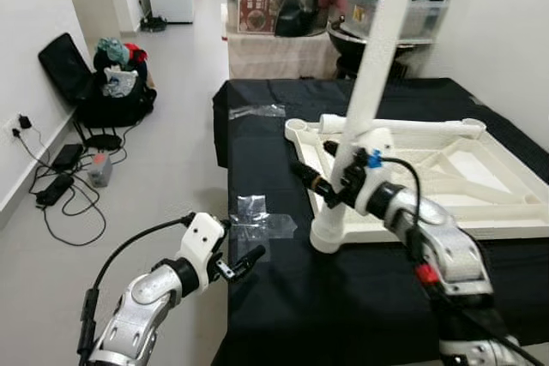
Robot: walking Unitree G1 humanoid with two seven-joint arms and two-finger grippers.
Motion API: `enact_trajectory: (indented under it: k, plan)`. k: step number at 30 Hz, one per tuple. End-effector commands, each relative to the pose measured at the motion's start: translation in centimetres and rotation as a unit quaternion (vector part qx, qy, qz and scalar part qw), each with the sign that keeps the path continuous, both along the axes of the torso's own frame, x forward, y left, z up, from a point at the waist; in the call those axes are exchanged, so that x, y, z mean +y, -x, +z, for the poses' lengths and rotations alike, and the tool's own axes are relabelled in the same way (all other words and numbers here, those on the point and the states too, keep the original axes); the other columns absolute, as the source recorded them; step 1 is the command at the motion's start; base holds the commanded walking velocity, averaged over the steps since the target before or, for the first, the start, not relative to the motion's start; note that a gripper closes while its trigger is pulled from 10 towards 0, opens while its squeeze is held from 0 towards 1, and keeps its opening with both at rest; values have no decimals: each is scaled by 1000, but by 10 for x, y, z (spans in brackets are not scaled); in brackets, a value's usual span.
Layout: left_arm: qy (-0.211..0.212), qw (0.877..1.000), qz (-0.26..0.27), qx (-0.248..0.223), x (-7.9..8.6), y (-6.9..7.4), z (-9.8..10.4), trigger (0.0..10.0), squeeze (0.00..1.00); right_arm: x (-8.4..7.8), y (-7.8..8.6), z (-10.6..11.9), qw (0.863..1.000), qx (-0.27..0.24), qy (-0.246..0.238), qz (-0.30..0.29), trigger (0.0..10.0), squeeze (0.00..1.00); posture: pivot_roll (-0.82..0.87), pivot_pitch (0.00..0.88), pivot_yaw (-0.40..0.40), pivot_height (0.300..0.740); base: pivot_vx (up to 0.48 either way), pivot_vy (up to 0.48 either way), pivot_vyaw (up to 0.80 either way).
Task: Building children table
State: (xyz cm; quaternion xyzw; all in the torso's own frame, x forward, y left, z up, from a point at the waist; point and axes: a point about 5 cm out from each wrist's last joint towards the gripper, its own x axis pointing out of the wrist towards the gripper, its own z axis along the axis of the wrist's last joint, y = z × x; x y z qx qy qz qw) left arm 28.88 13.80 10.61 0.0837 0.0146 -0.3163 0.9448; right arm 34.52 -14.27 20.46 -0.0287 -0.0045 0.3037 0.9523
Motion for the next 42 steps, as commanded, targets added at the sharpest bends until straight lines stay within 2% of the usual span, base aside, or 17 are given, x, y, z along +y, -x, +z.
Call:
enact_trajectory:
  k: [1,2,17,20,21,24,29,31,32,33,34,35,36,38,39,40,42]
  plan:
    - [-4,1000,2,3,1,0,-2,10000,0,1,-7,-13,999,32,8,-29,1412,0,126,0,-95,740,0,0,0]
    - [-4,1000,3,2,1,0,-2,10000,0,-2,-14,-16,997,46,5,-62,0,0,128,0,-99,740,0,0,0]
    - [-4,1000,-4,5,-3,0,-5,10000,0,-69,-3,-37,944,57,-63,-319,0,0,68,0,-65,740,0,0,0]
    - [-3,1000,-6,6,-3,0,-6,10000,0,-80,11,-37,920,43,-75,-382,0,0,63,0,-61,740,0,0,0]
    - [-4,1000,-6,7,-2,1,-6,10000,0,-94,35,-40,879,37,-86,-467,0,0,55,0,-55,740,0,0,0]
    - [-4,1000,-6,9,-3,1,-7,10000,0,-101,63,-47,840,44,-74,-535,0,0,36,0,-43,740,0,0,0]
    - [-5,1000,-11,10,-5,0,-8,10000,0,-98,86,-48,818,46,-72,-569,0,0,30,0,-39,740,0,0,0]
    - [-5,1000,-11,10,-5,0,-8,10000,0,-93,86,-48,825,51,-79,-558,0,0,27,0,-38,740,0,0,0]
    - [-5,1000,-12,9,-6,-1,-8,10000,0,-85,83,-44,838,41,-99,-535,8000,0,29,0,-37,740,0,0,0]
    - [-5,1000,-12,9,-6,-1,-8,10000,0,-85,83,-44,838,41,-99,-535,8000,0,29,0,-37,740,0,0,0]
    - [-5,1000,-12,9,-6,-1,-8,10000,0,-73,77,-37,865,23,-109,-489,10000,792,33,0,-41,740,0,0,0]
    - [-5,1000,-12,9,-6,-1,-8,10000,0,-73,77,-37,865,23,-109,-489,10000,792,33,0,-41,740,0,0,0]
    - [-5,1000,-12,9,-6,-1,-8,10000,0,-63,72,-27,887,4,-121,-446,10000,1000,38,0,-45,740,0,0,0]
    - [-5,1000,-10,9,-4,-1,-7,10000,0,-37,63,-5,942,-27,-117,-313,10000,1000,42,0,-50,740,0,0,0]
    - [-5,1000,-10,9,-4,-1,-7,10000,0,-37,63,-5,942,-27,-117,-313,10000,1000,42,0,-50,740,0,0,0]
    - [-4,1000,-9,9,-3,-1,-7,10000,0,-23,64,14,976,-64,-93,-186,10000,0,44,0,-52,740,0,0,0]
    - [-4,1000,-8,9,-3,-1,-7,10000,0,-21,65,17,980,-72,-86,-162,10000,0,44,0,-52,740,0,0,0]
